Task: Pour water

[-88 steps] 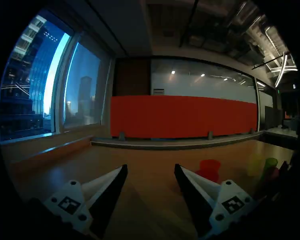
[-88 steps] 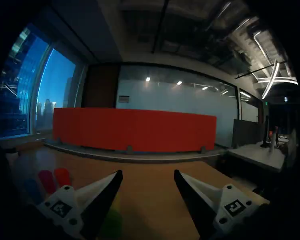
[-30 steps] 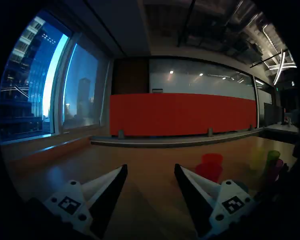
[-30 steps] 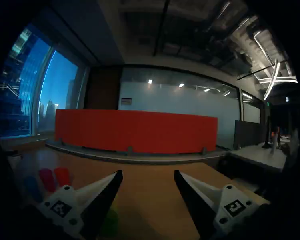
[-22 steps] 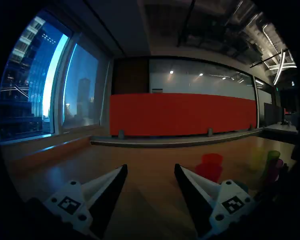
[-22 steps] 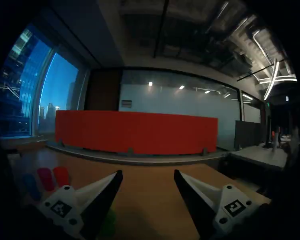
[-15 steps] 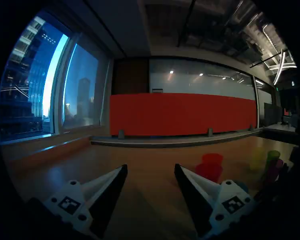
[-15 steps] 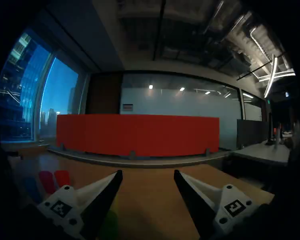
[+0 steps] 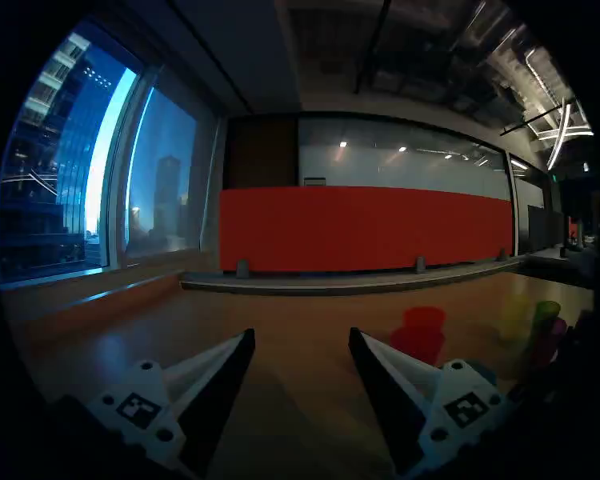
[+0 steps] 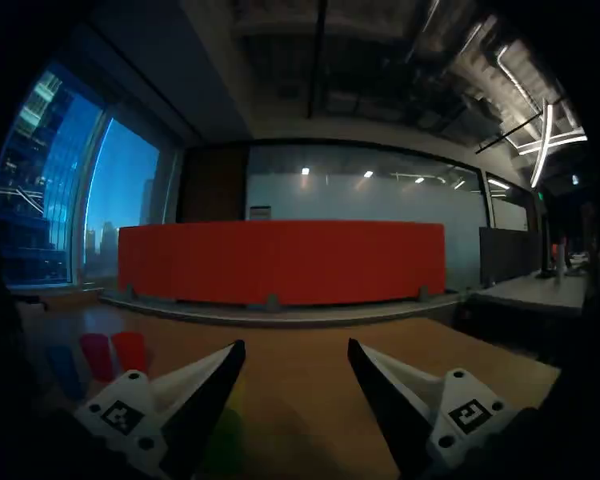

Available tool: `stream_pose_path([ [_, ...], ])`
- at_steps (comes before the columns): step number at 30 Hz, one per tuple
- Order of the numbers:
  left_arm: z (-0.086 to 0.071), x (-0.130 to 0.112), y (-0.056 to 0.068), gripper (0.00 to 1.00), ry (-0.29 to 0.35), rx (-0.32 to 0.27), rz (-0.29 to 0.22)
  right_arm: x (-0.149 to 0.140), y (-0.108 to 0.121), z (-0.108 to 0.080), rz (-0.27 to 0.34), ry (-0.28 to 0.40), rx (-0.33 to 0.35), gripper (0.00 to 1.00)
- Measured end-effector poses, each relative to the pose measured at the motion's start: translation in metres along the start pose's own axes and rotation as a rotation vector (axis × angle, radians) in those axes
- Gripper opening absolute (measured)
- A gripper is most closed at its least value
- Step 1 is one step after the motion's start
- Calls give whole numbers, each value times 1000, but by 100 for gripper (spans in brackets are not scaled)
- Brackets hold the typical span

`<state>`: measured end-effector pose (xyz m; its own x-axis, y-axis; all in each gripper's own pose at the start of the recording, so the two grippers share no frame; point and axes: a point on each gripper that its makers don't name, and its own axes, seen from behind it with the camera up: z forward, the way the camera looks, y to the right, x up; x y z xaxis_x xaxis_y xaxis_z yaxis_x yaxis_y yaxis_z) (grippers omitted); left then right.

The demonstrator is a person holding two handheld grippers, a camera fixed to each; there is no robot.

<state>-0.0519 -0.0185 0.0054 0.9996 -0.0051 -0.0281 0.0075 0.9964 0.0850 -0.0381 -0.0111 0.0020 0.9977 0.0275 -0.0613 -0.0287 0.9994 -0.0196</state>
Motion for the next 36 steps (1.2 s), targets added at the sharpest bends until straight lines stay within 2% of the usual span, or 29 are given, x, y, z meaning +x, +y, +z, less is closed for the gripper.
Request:
stream_pose_path([
  [17, -1, 0, 0, 86, 0, 0, 0, -16, 7, 6, 3, -17, -10, 99],
  [36, -1, 0, 0, 86, 0, 0, 0, -28, 12, 5, -3, -45, -14, 99],
])
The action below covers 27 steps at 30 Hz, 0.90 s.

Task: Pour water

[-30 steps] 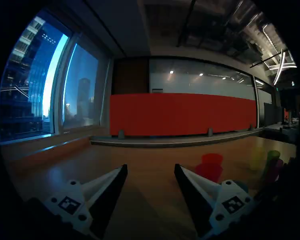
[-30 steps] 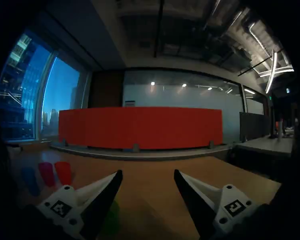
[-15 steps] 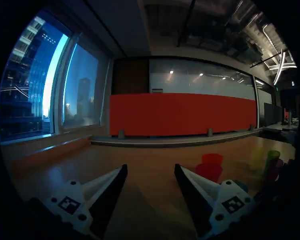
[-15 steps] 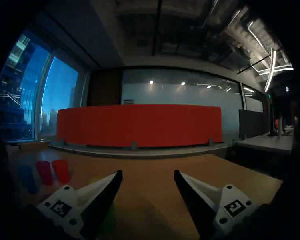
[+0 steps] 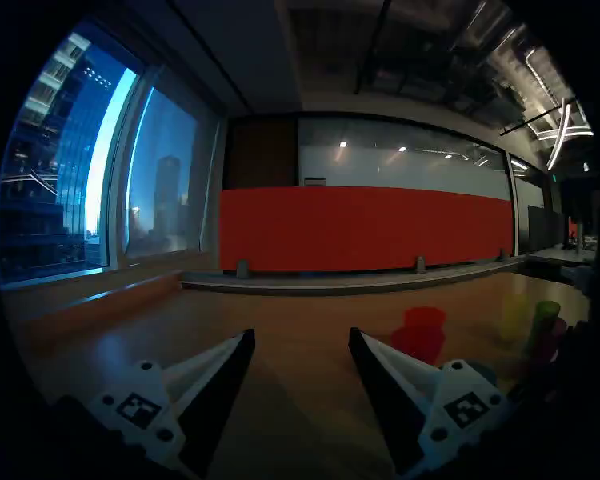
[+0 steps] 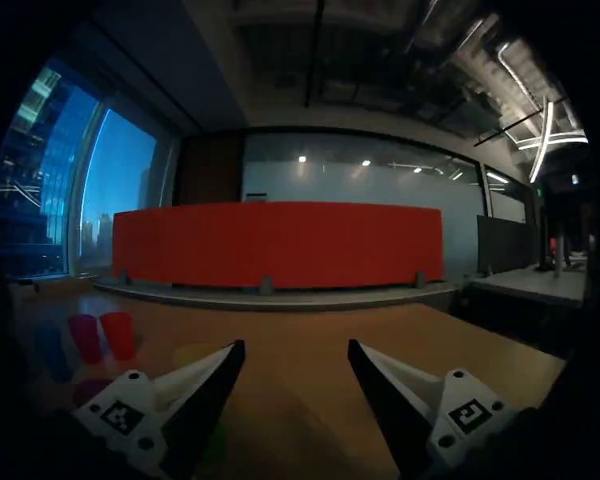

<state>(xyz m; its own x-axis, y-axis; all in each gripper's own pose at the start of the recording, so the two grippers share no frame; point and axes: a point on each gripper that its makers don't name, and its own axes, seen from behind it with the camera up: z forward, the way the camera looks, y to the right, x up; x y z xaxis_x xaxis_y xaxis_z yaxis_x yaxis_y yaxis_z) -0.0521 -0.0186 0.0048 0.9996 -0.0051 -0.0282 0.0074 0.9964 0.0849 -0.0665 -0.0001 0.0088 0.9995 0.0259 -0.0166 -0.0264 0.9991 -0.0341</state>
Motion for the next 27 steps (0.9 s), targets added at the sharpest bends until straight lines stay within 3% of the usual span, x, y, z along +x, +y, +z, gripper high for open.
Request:
stream_pose_path([
  [27, 0, 1, 0, 87, 0, 0, 0, -2, 0, 0, 2, -17, 1, 99],
])
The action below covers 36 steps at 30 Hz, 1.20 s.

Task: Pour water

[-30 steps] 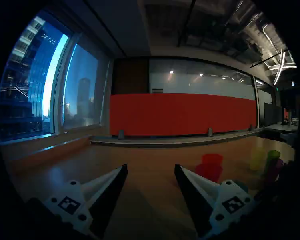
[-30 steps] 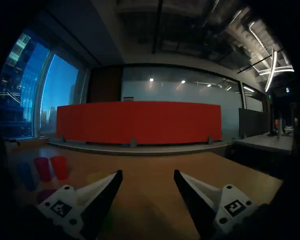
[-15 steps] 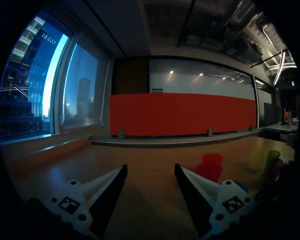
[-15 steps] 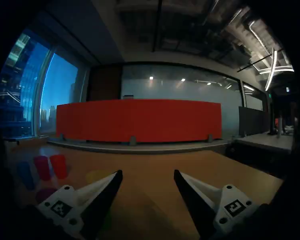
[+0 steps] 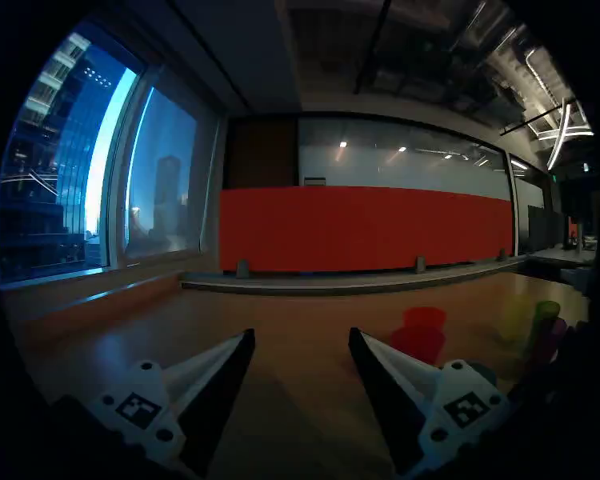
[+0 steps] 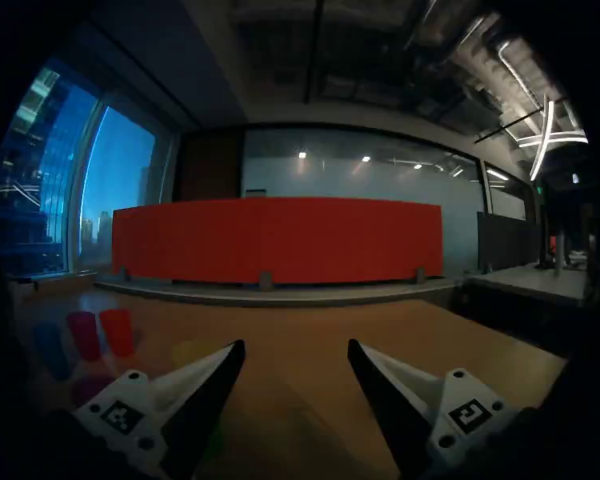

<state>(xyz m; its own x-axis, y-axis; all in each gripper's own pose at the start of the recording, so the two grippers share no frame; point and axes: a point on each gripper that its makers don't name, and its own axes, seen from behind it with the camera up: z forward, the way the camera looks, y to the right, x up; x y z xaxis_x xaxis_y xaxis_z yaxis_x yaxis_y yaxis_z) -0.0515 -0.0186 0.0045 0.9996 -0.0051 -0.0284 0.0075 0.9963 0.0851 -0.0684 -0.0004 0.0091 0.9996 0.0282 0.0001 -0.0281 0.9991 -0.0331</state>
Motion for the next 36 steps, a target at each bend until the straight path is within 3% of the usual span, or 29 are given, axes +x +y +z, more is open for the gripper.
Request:
stream_pose_path([
  [36, 0, 1, -1, 86, 0, 1, 0, -1, 1, 1, -1, 0, 0, 99],
])
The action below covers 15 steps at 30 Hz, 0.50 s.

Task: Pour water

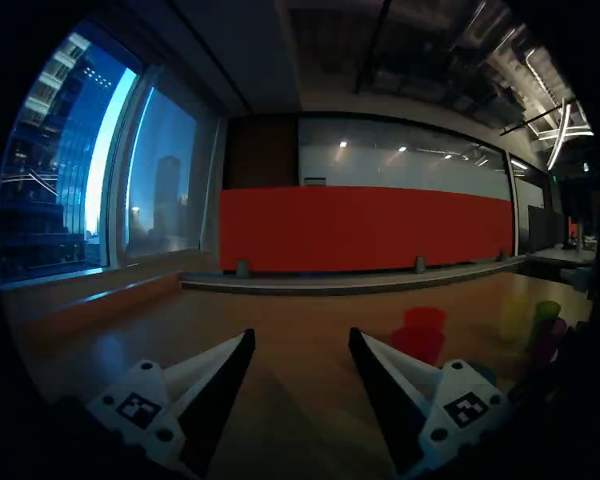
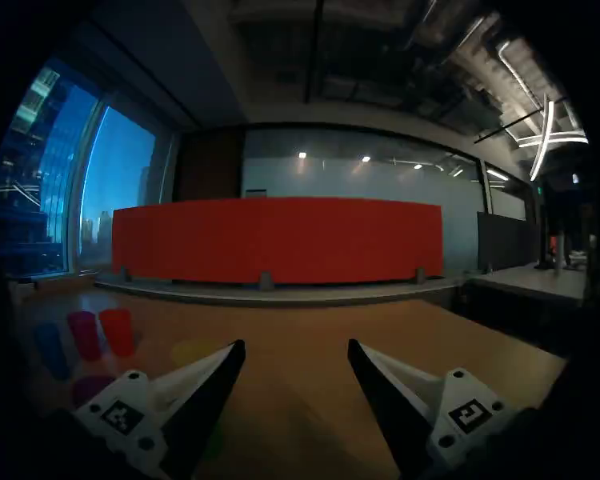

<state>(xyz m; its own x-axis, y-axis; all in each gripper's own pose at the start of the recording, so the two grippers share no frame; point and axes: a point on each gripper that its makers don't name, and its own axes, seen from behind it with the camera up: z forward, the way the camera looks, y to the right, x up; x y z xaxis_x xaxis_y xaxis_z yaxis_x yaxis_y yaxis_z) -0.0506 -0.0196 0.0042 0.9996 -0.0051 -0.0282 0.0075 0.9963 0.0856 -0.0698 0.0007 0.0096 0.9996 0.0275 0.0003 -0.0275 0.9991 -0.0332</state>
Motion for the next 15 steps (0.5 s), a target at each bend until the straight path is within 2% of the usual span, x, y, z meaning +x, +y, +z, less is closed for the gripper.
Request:
stream_pose_path([
  [15, 1, -1, 0, 86, 0, 0, 0, -1, 0, 0, 0, 0, 0, 99],
])
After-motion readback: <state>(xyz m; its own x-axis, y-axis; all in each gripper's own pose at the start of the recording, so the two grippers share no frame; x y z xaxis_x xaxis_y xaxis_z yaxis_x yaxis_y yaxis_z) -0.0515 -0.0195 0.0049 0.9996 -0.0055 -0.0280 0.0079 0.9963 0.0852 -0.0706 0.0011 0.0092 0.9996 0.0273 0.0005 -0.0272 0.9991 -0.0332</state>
